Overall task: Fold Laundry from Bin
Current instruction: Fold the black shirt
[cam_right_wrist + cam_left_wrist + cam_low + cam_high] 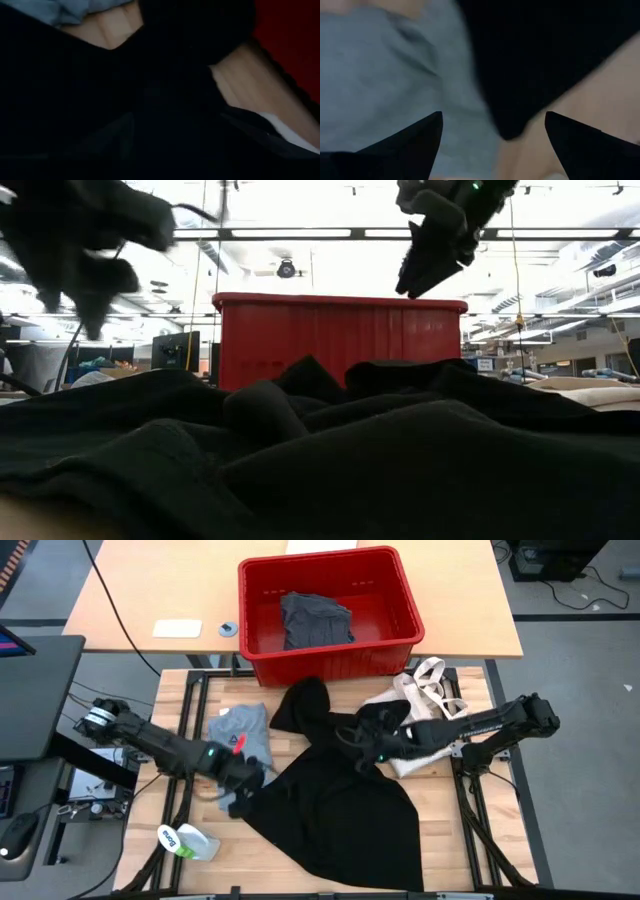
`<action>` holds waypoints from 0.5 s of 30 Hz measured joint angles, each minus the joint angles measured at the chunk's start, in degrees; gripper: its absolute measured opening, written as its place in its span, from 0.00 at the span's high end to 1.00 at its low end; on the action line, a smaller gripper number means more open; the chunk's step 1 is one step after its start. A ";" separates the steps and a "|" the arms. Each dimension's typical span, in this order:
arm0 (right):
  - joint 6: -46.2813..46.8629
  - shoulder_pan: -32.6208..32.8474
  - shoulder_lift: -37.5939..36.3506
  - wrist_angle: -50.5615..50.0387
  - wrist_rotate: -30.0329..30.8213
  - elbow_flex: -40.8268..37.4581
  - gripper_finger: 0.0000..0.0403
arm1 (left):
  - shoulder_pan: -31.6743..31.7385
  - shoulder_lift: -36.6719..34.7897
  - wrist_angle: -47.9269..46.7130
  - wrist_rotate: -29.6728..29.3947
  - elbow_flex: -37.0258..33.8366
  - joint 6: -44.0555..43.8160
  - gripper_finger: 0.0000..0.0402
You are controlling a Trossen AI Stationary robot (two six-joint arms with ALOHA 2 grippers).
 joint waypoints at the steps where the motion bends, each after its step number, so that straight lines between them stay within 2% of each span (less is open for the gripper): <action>1: 0.00 1.00 0.00 2.20 1.18 -1.64 0.28 | -2.13 0.00 0.24 0.05 0.00 -2.32 0.12; 5: -0.08 4.37 0.02 14.33 5.68 -8.63 0.28 | -8.94 0.85 1.37 -1.39 0.03 -11.35 0.15; 7: -0.73 5.59 0.04 22.67 5.93 -11.90 0.28 | -10.88 2.32 1.95 -3.41 0.02 -14.21 0.16; 11: -2.08 8.08 0.04 37.37 3.95 -17.23 0.28 | -11.82 6.73 2.04 -4.98 0.05 -16.22 0.18; 15: -1.26 11.90 0.04 42.00 3.78 -19.68 0.28 | -11.71 11.26 2.30 -6.54 0.05 -19.29 0.21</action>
